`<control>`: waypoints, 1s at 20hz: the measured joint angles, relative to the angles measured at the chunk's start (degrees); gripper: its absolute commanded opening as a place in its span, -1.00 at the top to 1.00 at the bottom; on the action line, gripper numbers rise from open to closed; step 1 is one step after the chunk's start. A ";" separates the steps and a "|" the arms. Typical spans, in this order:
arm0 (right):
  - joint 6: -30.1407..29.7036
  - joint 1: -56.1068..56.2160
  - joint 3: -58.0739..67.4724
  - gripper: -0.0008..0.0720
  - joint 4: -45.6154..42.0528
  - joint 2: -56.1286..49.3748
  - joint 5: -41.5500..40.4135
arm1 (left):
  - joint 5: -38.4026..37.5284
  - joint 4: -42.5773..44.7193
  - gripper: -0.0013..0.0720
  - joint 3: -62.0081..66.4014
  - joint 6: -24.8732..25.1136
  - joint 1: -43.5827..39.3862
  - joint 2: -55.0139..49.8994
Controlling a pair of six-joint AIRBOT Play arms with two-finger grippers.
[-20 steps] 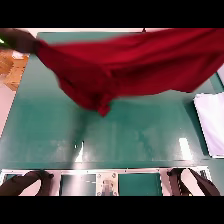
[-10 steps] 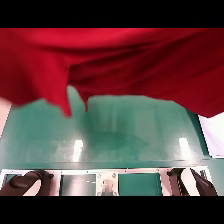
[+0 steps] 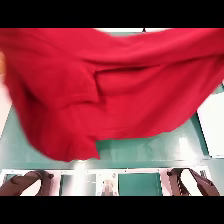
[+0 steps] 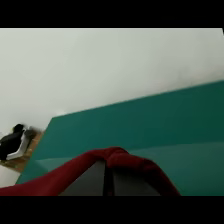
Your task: Fold the shirts.
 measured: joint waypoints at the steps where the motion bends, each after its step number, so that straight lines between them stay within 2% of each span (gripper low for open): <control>1: -1.33 1.62 -4.96 0.94 0.17 -1.46 -2.43 | 1.73 -0.28 0.90 -2.99 0.15 0.00 -3.65; 5: -6.27 7.30 -19.32 0.94 0.39 -12.76 -14.40 | 12.07 -5.11 0.90 -11.26 4.92 -0.02 -21.40; 8: -9.01 9.70 -21.49 0.93 1.88 -25.38 -20.55 | 20.96 -10.56 0.89 -13.35 8.07 0.00 -33.38; 9: -9.53 10.10 -20.68 0.71 2.51 -29.73 -21.73 | 23.78 -12.20 0.77 -13.73 8.66 -0.02 -36.33; 10: -9.99 10.40 -19.52 0.42 3.04 -33.22 -22.25 | 25.90 -13.22 -0.25 -13.94 9.14 -0.02 -38.45; 11: -10.43 10.58 -17.99 0.37 3.58 -36.35 -22.40 | 27.80 -14.19 -0.92 -13.86 9.46 0.00 -39.98; 12: -10.58 10.62 -16.46 0.37 3.80 -38.49 -22.36 | 29.09 -14.97 -0.81 -13.31 9.70 0.13 -40.94; 15: -10.84 8.63 -11.19 0.37 3.43 -41.62 -18.36 | 24.79 -15.32 -0.81 -8.11 10.14 2.43 -42.77; 20: -9.22 0.85 -10.86 0.37 -2.36 -37.35 -4.13 | 1.01 -14.99 -0.81 0.07 10.40 13.18 -43.63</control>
